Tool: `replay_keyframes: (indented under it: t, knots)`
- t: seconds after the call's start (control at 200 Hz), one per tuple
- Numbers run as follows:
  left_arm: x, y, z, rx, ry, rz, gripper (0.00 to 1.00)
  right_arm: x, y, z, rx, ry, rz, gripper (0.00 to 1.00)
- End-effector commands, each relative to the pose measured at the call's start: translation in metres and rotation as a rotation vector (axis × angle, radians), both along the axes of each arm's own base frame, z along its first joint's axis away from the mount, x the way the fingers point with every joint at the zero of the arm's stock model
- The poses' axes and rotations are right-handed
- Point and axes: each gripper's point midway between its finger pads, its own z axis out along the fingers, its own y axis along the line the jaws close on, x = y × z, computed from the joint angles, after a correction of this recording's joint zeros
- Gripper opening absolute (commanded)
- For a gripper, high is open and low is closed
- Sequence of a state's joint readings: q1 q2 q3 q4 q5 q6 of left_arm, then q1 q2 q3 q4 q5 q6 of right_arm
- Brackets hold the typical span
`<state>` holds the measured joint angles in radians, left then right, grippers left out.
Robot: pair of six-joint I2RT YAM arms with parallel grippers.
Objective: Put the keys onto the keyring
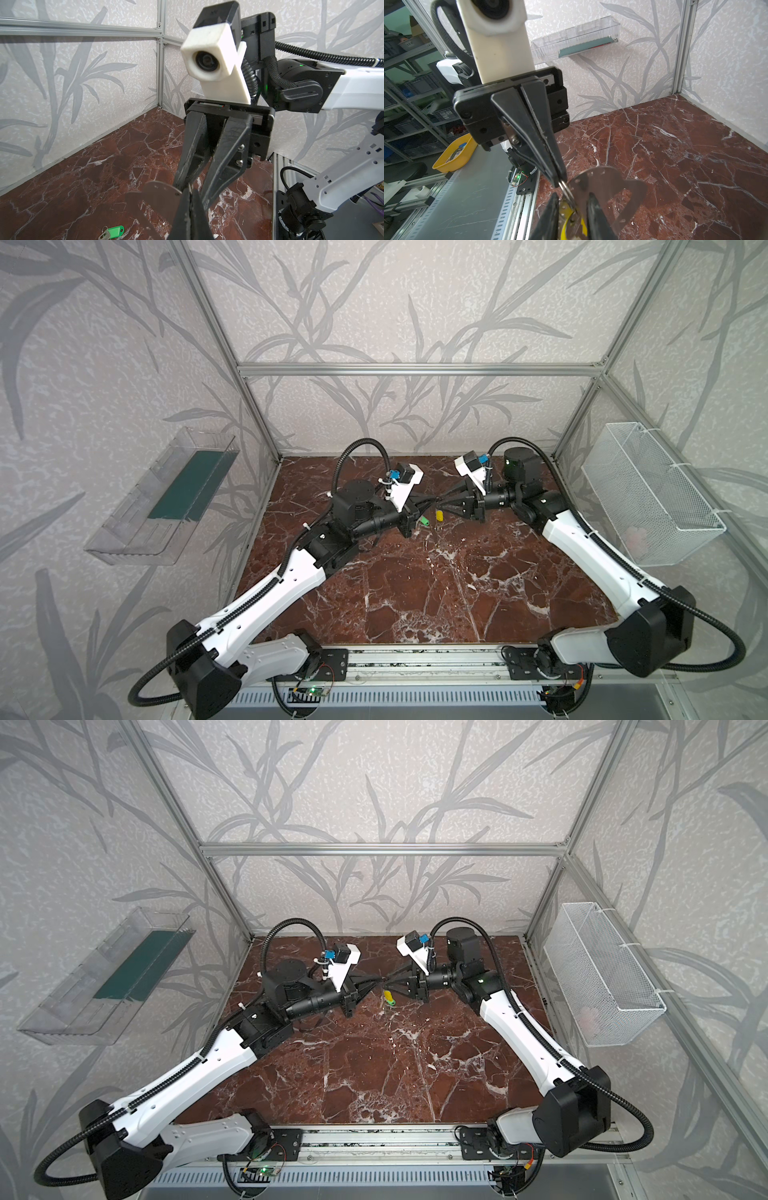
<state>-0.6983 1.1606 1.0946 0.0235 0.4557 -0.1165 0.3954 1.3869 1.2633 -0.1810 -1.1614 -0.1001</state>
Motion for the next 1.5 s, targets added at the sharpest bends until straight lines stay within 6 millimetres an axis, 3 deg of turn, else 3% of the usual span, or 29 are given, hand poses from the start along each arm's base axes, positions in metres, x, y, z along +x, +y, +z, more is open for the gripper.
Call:
replay_keyframes:
  t: [0.0, 0.325, 0.765, 0.925, 0.995, 1.26, 1.4, 1.5]
  knots:
    - [-0.007, 0.003, 0.017, -0.047, -0.043, -0.017, 0.00, -0.002, 0.001, 0.017, 0.025, -0.043, 0.014, 0.20]
    - [-0.005, 0.001, 0.013, -0.040, -0.036, -0.021, 0.00, -0.003, 0.003, 0.022, 0.039, -0.060, 0.022, 0.00]
    - [0.002, 0.004, 0.008, -0.019, -0.026, 0.022, 0.00, 0.002, 0.000, 0.022, 0.020, -0.080, -0.038, 0.00]
    - [0.003, 0.007, 0.010, -0.020, -0.028, 0.041, 0.21, 0.005, 0.000, 0.017, -0.004, -0.075, -0.062, 0.00]
    - [0.004, 0.008, 0.009, -0.017, -0.026, 0.047, 0.26, 0.008, -0.001, 0.014, -0.018, -0.079, -0.081, 0.00]
    - [0.004, 0.021, 0.009, 0.089, -0.046, 0.095, 0.28, 0.014, -0.005, 0.003, -0.110, -0.083, -0.120, 0.00]
    - [0.002, 0.030, 0.005, 0.210, -0.095, 0.114, 0.28, 0.009, -0.007, 0.001, -0.163, -0.081, -0.077, 0.00]
    - [0.002, 0.035, 0.012, 0.273, -0.150, 0.134, 0.28, 0.004, -0.007, 0.001, -0.193, -0.083, -0.045, 0.00]
